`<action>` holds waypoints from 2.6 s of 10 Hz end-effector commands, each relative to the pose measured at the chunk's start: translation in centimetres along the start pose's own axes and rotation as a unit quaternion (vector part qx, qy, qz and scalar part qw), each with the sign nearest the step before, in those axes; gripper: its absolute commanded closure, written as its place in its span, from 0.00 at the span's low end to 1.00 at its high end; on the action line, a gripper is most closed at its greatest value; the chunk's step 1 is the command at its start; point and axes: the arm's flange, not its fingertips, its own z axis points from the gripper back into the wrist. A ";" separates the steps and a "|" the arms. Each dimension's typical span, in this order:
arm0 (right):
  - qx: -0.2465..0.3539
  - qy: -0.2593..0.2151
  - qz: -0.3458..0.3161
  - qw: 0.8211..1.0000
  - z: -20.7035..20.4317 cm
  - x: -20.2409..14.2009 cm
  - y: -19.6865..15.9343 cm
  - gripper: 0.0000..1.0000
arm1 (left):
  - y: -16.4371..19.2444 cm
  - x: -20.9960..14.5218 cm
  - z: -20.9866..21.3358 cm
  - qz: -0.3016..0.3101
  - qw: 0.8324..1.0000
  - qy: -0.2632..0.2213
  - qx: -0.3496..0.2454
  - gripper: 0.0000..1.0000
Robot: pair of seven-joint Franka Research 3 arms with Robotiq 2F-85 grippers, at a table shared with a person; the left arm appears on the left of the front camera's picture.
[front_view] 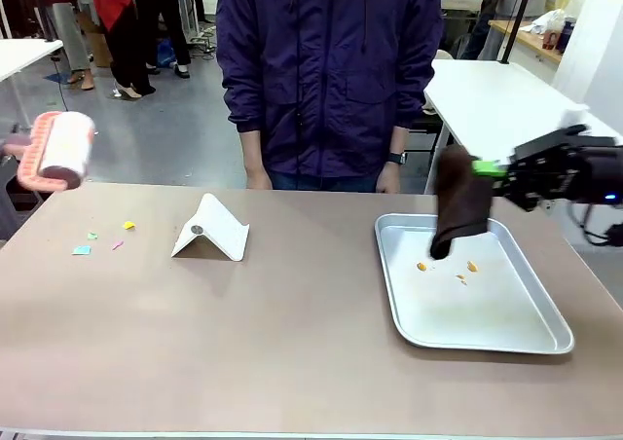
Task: Clean the surface of the table.
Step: Hold the Lint Roller with your left hand and the towel with your right hand, then if a person points to the right, clean the right side of the table with your right hand, and if they point to the left, clean the left side with your left hand.
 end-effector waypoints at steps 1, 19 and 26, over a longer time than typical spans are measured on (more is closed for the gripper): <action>-0.002 -0.030 0.008 1.000 4.2 -6.8 -1.0 1.00 | 3.1 0.7 3.2 -0.013 0.999 0.051 -0.002 0.86; 0.036 -0.083 -0.018 0.996 15.0 -4.2 -4.4 1.00 | 8.7 -2.6 6.6 0.014 1.000 0.017 -0.012 0.86; 0.036 -0.083 -0.018 0.996 15.0 -4.2 -4.4 1.00 | 8.7 -2.6 6.6 0.014 1.000 0.017 -0.012 0.86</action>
